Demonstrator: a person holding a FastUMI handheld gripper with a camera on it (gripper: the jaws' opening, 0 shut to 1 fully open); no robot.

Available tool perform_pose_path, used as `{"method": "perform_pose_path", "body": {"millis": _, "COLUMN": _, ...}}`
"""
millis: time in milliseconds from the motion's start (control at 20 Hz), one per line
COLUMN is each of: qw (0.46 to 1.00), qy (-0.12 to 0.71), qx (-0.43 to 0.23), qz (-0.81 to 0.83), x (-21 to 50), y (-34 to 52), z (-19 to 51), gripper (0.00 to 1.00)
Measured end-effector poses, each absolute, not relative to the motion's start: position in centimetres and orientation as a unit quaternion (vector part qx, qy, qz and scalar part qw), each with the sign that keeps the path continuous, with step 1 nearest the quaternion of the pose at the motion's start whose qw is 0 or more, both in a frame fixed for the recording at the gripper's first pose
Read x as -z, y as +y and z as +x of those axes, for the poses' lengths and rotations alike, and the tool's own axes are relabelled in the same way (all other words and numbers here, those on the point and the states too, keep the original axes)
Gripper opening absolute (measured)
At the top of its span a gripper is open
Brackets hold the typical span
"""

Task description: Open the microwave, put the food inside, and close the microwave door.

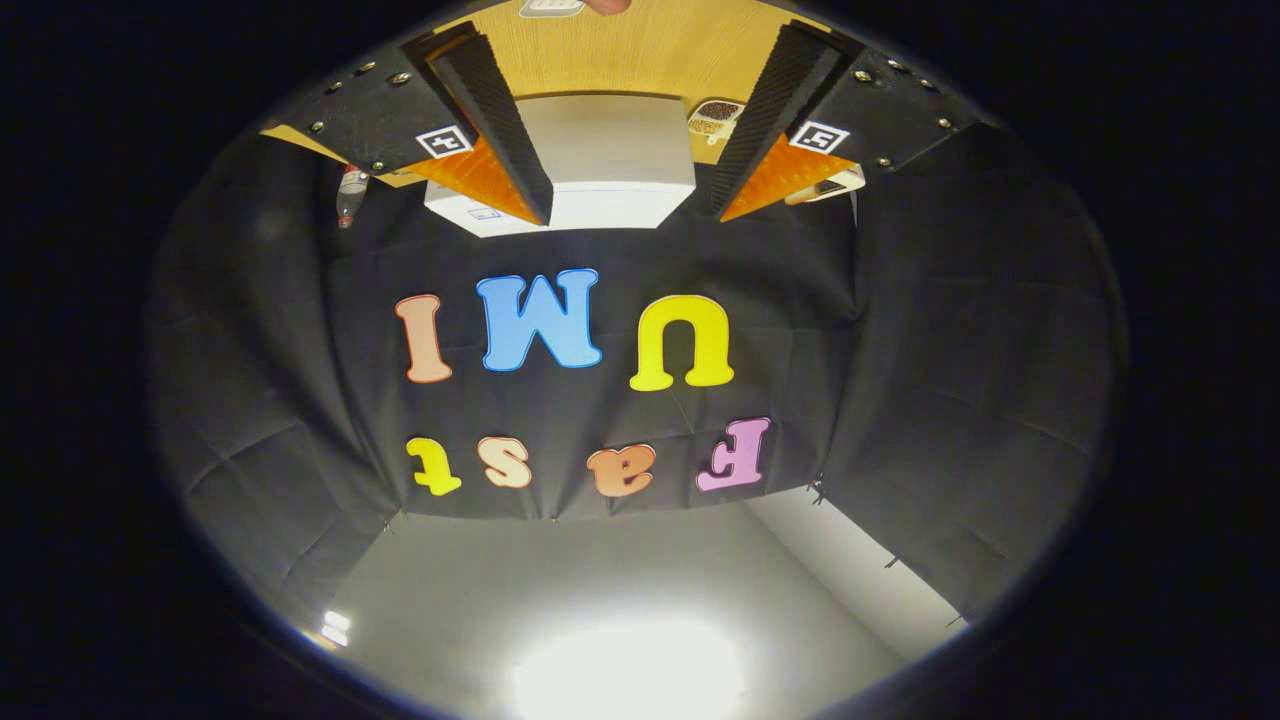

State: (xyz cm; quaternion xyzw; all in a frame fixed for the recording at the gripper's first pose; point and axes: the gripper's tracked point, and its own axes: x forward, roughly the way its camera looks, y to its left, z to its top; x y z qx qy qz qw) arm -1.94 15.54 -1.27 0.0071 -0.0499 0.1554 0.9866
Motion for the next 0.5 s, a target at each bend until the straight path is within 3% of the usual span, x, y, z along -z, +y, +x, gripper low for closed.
{"method": "perform_pose_path", "body": {"millis": 500, "qw": 0.986, "qy": -0.055, "qx": -0.158, "qz": 0.009, "x": 1.37, "y": 15.84, "z": -2.28, "gripper": 0.99}}
